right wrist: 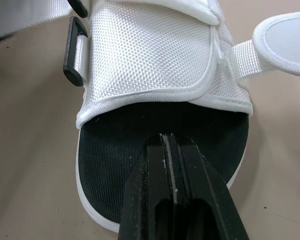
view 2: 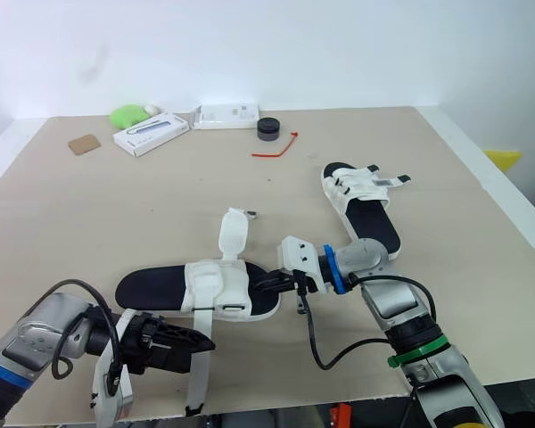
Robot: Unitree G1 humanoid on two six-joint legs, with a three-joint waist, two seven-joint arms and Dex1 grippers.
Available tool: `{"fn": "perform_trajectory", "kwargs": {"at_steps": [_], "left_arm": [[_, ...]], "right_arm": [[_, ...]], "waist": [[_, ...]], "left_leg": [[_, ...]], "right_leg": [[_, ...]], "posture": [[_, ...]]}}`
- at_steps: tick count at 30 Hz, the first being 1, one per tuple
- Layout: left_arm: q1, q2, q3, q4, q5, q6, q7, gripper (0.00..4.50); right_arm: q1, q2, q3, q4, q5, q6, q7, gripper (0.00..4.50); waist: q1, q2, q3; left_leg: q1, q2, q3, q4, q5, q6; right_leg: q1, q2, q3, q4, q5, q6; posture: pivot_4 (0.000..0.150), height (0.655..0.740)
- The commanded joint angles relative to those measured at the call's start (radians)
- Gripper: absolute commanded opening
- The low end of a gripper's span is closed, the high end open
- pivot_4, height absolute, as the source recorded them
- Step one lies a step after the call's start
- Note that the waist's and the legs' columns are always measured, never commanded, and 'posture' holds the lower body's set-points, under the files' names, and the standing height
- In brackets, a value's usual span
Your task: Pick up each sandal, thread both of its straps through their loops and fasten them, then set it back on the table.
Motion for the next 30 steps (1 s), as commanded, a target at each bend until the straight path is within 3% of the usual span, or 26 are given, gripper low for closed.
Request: {"fn": "perform_trajectory", "kwargs": {"at_steps": [1, 6, 8, 16, 20, 22, 26, 30], "left_arm": [[-0.012, 0.031, -0.014, -0.023, 0.006, -0.031, 0.039, 0.01], [-0.011, 0.062, -0.033, -0.007, 0.006, -0.016, 0.069, 0.01], [-0.008, 0.088, -0.049, -0.024, -0.069, 0.071, 0.066, 0.01], [-0.038, 0.188, 0.026, -0.117, -0.624, 0.845, -0.001, 0.01], [-0.115, 0.170, 0.090, -0.164, -0.937, 1.271, 0.059, 0.01], [-0.149, 0.138, 0.124, -0.174, -1.017, 1.393, 0.097, 0.01], [-0.203, 0.097, 0.184, -0.180, -1.339, 1.733, 0.217, 0.01], [-0.215, 0.054, 0.210, -0.143, -1.476, 1.925, 0.257, 0.01]], "right_arm": [[-0.008, -0.010, -0.011, -0.021, 0.008, -0.003, 0.003, 0.00], [-0.013, -0.006, -0.009, -0.020, 0.009, -0.001, 0.005, 0.00], [-0.014, -0.007, -0.008, -0.018, 0.009, -0.002, 0.007, 0.00], [-0.018, -0.009, -0.007, -0.009, 0.007, -0.006, 0.016, 0.00], [-0.021, -0.006, -0.004, -0.006, 0.006, -0.008, 0.019, 0.00], [-0.022, -0.005, -0.003, -0.004, 0.006, -0.009, 0.020, 0.00], [-0.027, -0.004, -0.003, 0.001, 0.004, -0.011, 0.020, 0.00], [-0.029, -0.005, -0.002, 0.002, 0.003, -0.011, 0.021, 0.00]], "waist": [[0.000, 0.000, 0.000], [0.000, 0.000, 0.000], [0.000, 0.000, 0.000], [-0.001, 0.000, 0.000], [-0.001, 0.000, 0.000], [-0.001, 0.000, 0.000], [-0.002, 0.000, 0.001], [-0.002, -0.001, 0.001]], "left_leg": [[0.000, 0.000, 0.000, 0.000, 0.000, 0.000], [0.000, 0.000, 0.000, 0.000, 0.000, 0.000], [0.001, 0.000, 0.000, 0.000, 0.000, 0.000], [0.001, 0.001, -0.001, 0.000, 0.000, 0.001], [0.000, 0.001, -0.001, 0.000, 0.000, 0.001], [0.000, 0.001, -0.001, 0.000, 0.000, 0.001], [0.000, 0.000, -0.002, 0.000, 0.000, 0.001], [0.000, 0.000, -0.003, 0.000, 0.000, 0.001]], "right_leg": [[0.000, 0.000, 0.000, 0.000, 0.000, 0.000], [0.000, 0.000, 0.000, 0.000, 0.000, 0.000], [0.000, 0.000, 0.000, 0.000, 0.000, 0.000], [0.000, 0.001, -0.001, 0.001, 0.000, 0.000], [0.000, 0.002, -0.002, 0.001, -0.001, -0.001], [0.000, 0.002, -0.002, 0.001, -0.001, -0.001], [0.000, 0.002, -0.002, 0.001, -0.001, -0.001], [-0.001, 0.002, -0.002, 0.001, -0.001, -0.001]], "posture": [[0.150, 0.7400], [0.150, 0.7400], [0.150, 0.7400], [0.150, 0.7400], [0.150, 0.7400], [0.150, 0.7400], [0.150, 0.7400], [0.150, 0.7400]]}}
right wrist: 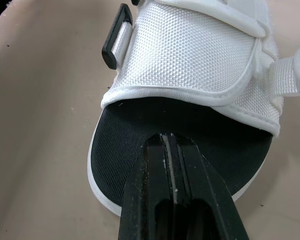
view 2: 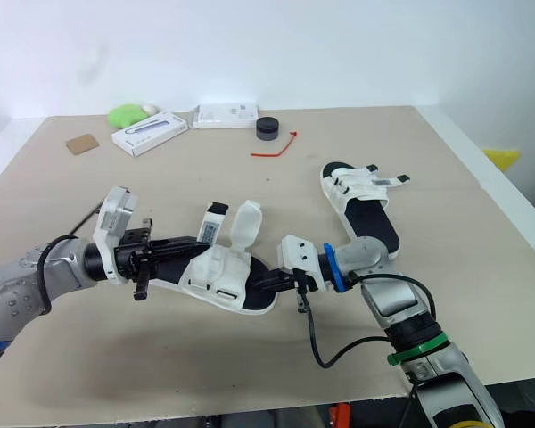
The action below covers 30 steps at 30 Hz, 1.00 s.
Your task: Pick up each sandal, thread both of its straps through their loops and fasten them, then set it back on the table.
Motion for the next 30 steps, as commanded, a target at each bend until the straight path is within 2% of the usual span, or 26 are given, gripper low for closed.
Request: {"fn": "perform_trajectory", "kwargs": {"at_steps": [1, 8, 11, 23, 28, 30], "left_arm": [[-0.035, -0.039, 0.059, 0.053, -0.168, 0.173, 0.060, 0.01], [-0.082, -0.129, 0.149, 0.233, -0.229, 0.340, 0.167, 0.01], [-0.070, -0.141, 0.159, 0.236, -0.173, 0.376, 0.155, 0.01], [-0.094, -0.239, 0.201, 0.330, -0.156, 0.527, 0.251, 0.01], [-0.093, -0.248, 0.193, 0.312, -0.116, 0.572, 0.232, 0.01], [-0.096, -0.243, 0.181, 0.288, -0.088, 0.578, 0.196, 0.57]], "right_arm": [[-0.014, -0.005, -0.002, -0.010, 0.005, -0.010, 0.011, 0.00], [-0.008, -0.008, -0.005, -0.023, 0.009, -0.003, 0.005, 0.00], [-0.001, -0.011, -0.006, -0.030, 0.010, -0.003, 0.004, 0.00], [0.004, -0.005, -0.003, -0.040, 0.010, -0.005, -0.009, 0.00], [0.013, -0.009, -0.005, -0.050, 0.011, -0.002, -0.012, 0.00], [0.017, -0.010, -0.007, -0.056, 0.013, 0.003, -0.015, 0.00]], "waist": [[0.001, 0.000, 0.000], [0.001, 0.000, 0.000], [0.001, 0.000, 0.000], [0.002, 0.000, 0.000], [0.002, 0.000, 0.000], [0.002, 0.000, 0.000]], "left_leg": [[0.000, 0.000, 0.000, 0.000, 0.000, 0.000], [0.001, -0.001, -0.001, 0.000, 0.000, 0.000], [0.000, -0.001, -0.001, 0.000, 0.000, 0.000], [0.000, -0.002, -0.003, 0.000, 0.000, -0.001], [0.000, -0.002, -0.004, 0.000, 0.001, -0.001], [0.000, -0.002, -0.004, 0.000, 0.000, -0.001]], "right_leg": [[0.000, 0.000, 0.000, 0.000, 0.000, 0.000], [0.001, 0.000, 0.000, 0.001, 0.000, -0.001], [0.000, 0.000, 0.000, 0.001, 0.000, -0.002], [0.001, 0.000, 0.000, 0.001, 0.000, -0.001], [0.001, 0.000, 0.000, 0.001, 0.000, -0.001], [0.001, 0.000, 0.000, 0.001, 0.000, -0.001]], "posture": [[0.150, 0.7400], [0.150, 0.7400], [0.150, 0.7400], [0.150, 0.7400], [0.150, 0.7400], [0.150, 0.7400]]}}
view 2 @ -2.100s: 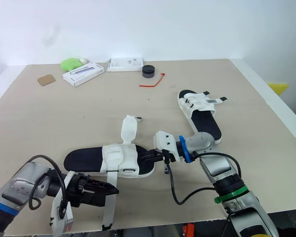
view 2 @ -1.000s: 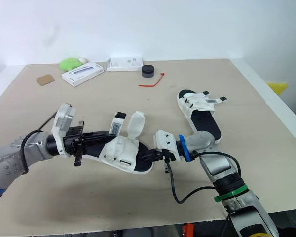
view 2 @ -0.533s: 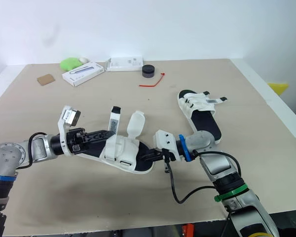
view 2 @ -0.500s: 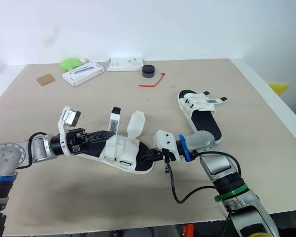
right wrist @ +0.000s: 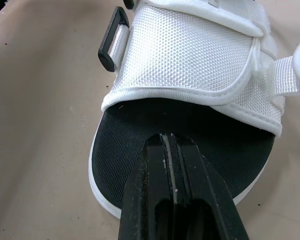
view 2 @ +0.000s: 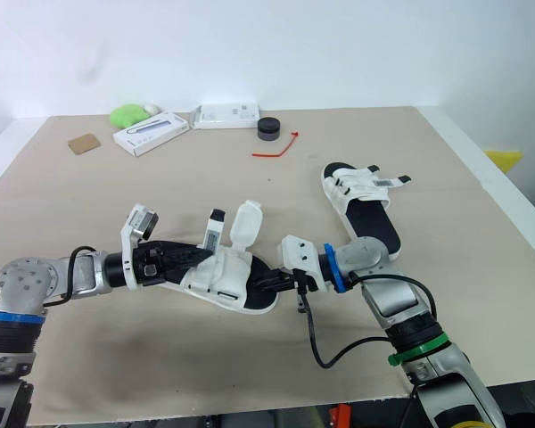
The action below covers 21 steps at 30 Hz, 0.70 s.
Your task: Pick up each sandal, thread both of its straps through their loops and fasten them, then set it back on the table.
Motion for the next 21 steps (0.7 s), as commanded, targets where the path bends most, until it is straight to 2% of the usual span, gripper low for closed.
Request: {"fn": "perform_trajectory", "kwargs": {"at_steps": [1, 5, 7, 9, 14, 17, 21], "left_arm": [[-0.013, -0.001, 0.008, -0.046, 0.039, 0.025, -0.047, 0.83], [-0.021, -0.002, 0.020, -0.057, 0.086, 0.015, -0.073, 2.73], [-0.026, 0.023, 0.012, -0.088, 0.146, -0.026, -0.138, 3.69], [-0.037, 0.040, 0.019, -0.100, 0.207, -0.085, -0.201, 4.42], [-0.094, 0.077, 0.020, -0.072, 0.388, -0.268, -0.330, 4.42], [-0.110, 0.088, -0.043, -0.074, 0.577, -0.472, -0.413, 4.42], [-0.130, 0.047, -0.131, -0.052, 0.800, -0.746, -0.488, 4.42]], "right_arm": [[0.009, -0.006, -0.010, -0.044, 0.013, 0.003, -0.005, 0.00], [0.013, -0.008, -0.011, -0.049, 0.012, 0.004, -0.005, 0.00], [0.012, -0.006, -0.011, -0.047, 0.012, 0.004, -0.005, 0.00], [0.010, -0.005, -0.009, -0.043, 0.011, 0.002, -0.003, 0.00], [0.007, -0.003, -0.008, -0.036, 0.010, 0.000, -0.002, 0.00], [0.004, 0.000, -0.006, -0.032, 0.009, -0.001, -0.001, 0.00], [-0.002, 0.004, -0.004, -0.025, 0.007, -0.004, -0.001, 0.00]], "waist": [[0.000, 0.000, 0.000], [0.000, 0.000, 0.000], [0.000, 0.000, 0.000], [0.000, 0.000, 0.000], [0.000, 0.000, 0.000], [0.000, 0.000, 0.000], [0.001, 0.000, 0.000]], "left_leg": [[0.000, 0.000, 0.000, 0.000, 0.000, 0.000], [0.000, 0.000, 0.000, 0.000, 0.000, 0.000], [0.001, 0.000, 0.000, 0.000, 0.000, 0.000], [0.001, -0.001, 0.000, 0.000, 0.000, -0.001], [0.001, -0.002, 0.000, 0.000, 0.001, -0.002], [0.000, -0.002, 0.001, 0.000, 0.001, -0.002], [0.000, -0.002, 0.002, 0.000, 0.000, -0.002]], "right_leg": [[0.000, 0.000, 0.000, 0.000, 0.000, 0.000], [0.000, 0.000, 0.000, 0.000, 0.000, 0.000], [0.001, 0.000, 0.000, 0.000, 0.000, 0.000], [0.001, 0.000, 0.000, 0.000, 0.000, 0.000], [0.001, 0.000, 0.000, 0.000, 0.000, 0.000], [0.001, 0.000, 0.000, -0.001, 0.000, 0.000], [0.001, 0.000, 0.000, -0.001, 0.000, 0.000]], "posture": [[0.150, 0.7400], [0.150, 0.7400], [0.150, 0.7400], [0.150, 0.7400], [0.150, 0.7400], [0.150, 0.7400], [0.150, 0.7400]]}}
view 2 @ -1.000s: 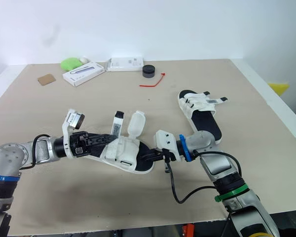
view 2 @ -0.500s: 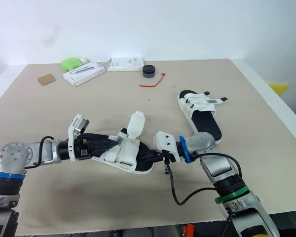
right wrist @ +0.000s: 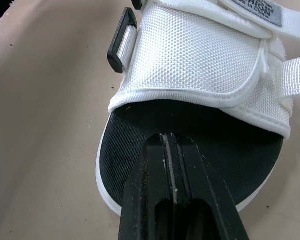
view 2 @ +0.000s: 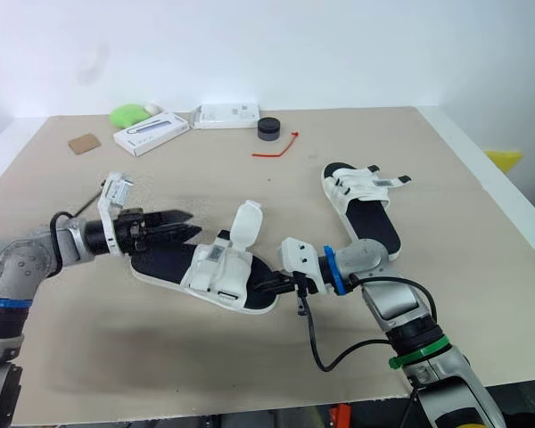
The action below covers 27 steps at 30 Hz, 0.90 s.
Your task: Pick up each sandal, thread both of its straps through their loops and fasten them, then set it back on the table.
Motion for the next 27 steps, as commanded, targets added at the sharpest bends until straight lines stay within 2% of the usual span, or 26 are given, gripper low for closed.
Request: {"fn": "perform_trajectory", "kwargs": {"at_steps": [1, 4, 8, 12, 15, 19, 22, 27], "left_arm": [[-0.031, -0.042, -0.049, 0.015, 0.146, -0.204, -0.062, 4.42], [-0.056, -0.097, -0.099, 0.060, 0.231, -0.322, -0.112, 4.42], [-0.099, -0.144, -0.114, 0.143, 0.268, -0.358, -0.163, 4.42], [-0.136, -0.170, -0.112, 0.223, 0.264, -0.271, -0.187, 4.42], [-0.178, -0.209, -0.054, 0.296, 0.204, -0.135, -0.143, 4.42], [-0.185, -0.224, -0.045, 0.298, 0.230, -0.160, -0.151, 4.42], [-0.175, -0.234, -0.047, 0.268, 0.228, -0.169, -0.163, 3.68], [-0.169, -0.233, -0.014, 0.227, 0.200, -0.160, -0.176, 1.21]], "right_arm": [[-0.012, 0.005, -0.003, -0.012, 0.006, -0.008, -0.002, 0.00], [-0.012, 0.007, -0.003, -0.013, 0.006, -0.007, -0.004, 0.00], [-0.009, 0.006, -0.008, -0.014, 0.006, -0.005, -0.008, 0.00], [-0.006, 0.004, -0.008, -0.018, 0.003, -0.006, -0.009, 0.00], [-0.003, 0.005, -0.010, -0.021, 0.005, -0.003, -0.015, 0.00], [0.001, 0.002, -0.010, -0.023, 0.005, -0.006, -0.018, 0.00], [-0.002, 0.003, -0.009, -0.020, 0.005, -0.006, -0.019, 0.00], [-0.010, 0.007, -0.008, -0.013, 0.004, -0.007, -0.022, 0.00]], "waist": [[0.001, 0.000, 0.000], [0.001, 0.000, 0.000], [-0.001, 0.000, 0.000], [-0.001, 0.000, 0.000], [-0.001, 0.000, 0.000], [-0.002, 0.000, 0.000], [-0.001, 0.000, 0.000], [-0.001, 0.000, 0.000]], "left_leg": [[0.000, 0.000, 0.001, 0.000, 0.000, 0.000], [-0.001, 0.001, 0.003, 0.000, 0.000, 0.000], [-0.001, 0.000, 0.003, 0.000, 0.000, 0.001], [-0.001, 0.000, 0.003, 0.000, 0.000, 0.001], [-0.001, 0.001, 0.003, 0.000, 0.000, 0.001], [-0.001, 0.002, 0.003, 0.000, 0.000, 0.001], [-0.001, 0.002, 0.002, 0.000, -0.001, 0.001], [-0.001, 0.002, 0.002, 0.000, -0.001, 0.001]], "right_leg": [[0.000, 0.000, 0.000, 0.000, 0.000, 0.000], [0.000, 0.000, 0.000, -0.001, 0.000, 0.001], [-0.001, 0.000, 0.001, -0.001, 0.001, 0.001], [0.000, 0.001, 0.001, 0.000, 0.001, 0.001], [0.000, 0.001, 0.001, -0.001, 0.001, 0.002], [-0.001, 0.000, 0.002, -0.001, 0.001, 0.003], [-0.001, 0.000, 0.002, -0.001, 0.001, 0.003], [-0.001, 0.000, 0.002, -0.001, 0.001, 0.003]], "posture": [[0.150, 0.7400], [0.150, 0.7400], [0.150, 0.7400], [0.150, 0.7400], [0.150, 0.7400], [0.150, 0.7400], [0.150, 0.7400], [0.150, 0.7400]]}}
